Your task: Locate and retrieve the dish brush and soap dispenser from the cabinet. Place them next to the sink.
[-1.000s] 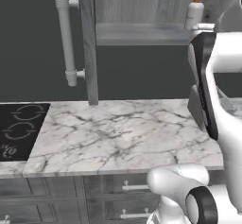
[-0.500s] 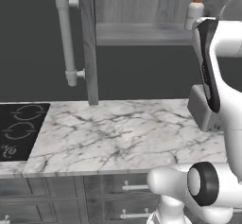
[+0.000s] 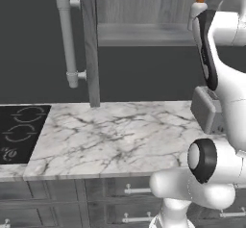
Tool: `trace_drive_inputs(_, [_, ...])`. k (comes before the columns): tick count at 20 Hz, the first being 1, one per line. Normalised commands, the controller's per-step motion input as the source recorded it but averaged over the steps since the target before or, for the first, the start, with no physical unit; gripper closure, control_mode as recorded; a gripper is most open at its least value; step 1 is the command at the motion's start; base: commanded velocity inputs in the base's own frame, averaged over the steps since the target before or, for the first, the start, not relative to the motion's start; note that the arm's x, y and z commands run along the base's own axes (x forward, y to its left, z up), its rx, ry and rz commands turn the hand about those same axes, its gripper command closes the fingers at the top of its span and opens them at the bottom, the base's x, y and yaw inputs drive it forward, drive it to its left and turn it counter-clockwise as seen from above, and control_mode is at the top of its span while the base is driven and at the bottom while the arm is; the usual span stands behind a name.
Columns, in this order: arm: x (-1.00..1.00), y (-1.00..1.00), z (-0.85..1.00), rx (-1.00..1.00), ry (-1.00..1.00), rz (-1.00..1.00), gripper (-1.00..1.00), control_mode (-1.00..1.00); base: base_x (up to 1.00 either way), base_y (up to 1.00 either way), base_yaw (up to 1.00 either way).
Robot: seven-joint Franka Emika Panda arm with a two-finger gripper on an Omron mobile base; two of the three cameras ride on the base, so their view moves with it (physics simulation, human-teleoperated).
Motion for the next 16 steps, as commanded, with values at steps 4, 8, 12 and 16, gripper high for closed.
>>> trace_drive_inputs(4, [0.72,-0.19,0.11,-0.01,0.1,0.01,-1.0,-1.0,0.0,0.0,0.0])
trace_drive_inputs(8, [0.62,-0.08,0.17,-0.01,0.08,0.0,-1.0,-1.0,0.0,0.0,0.0])
trace_drive_inputs(12, [0.62,-0.18,0.07,0.01,0.08,-0.01,-1.0,-1.0,0.0,0.0,0.0])
trace_drive_inputs(16, [0.36,-0.28,0.0,0.06,-0.09,-0.06,-1.0,-1.0,0.0,0.0,0.0])
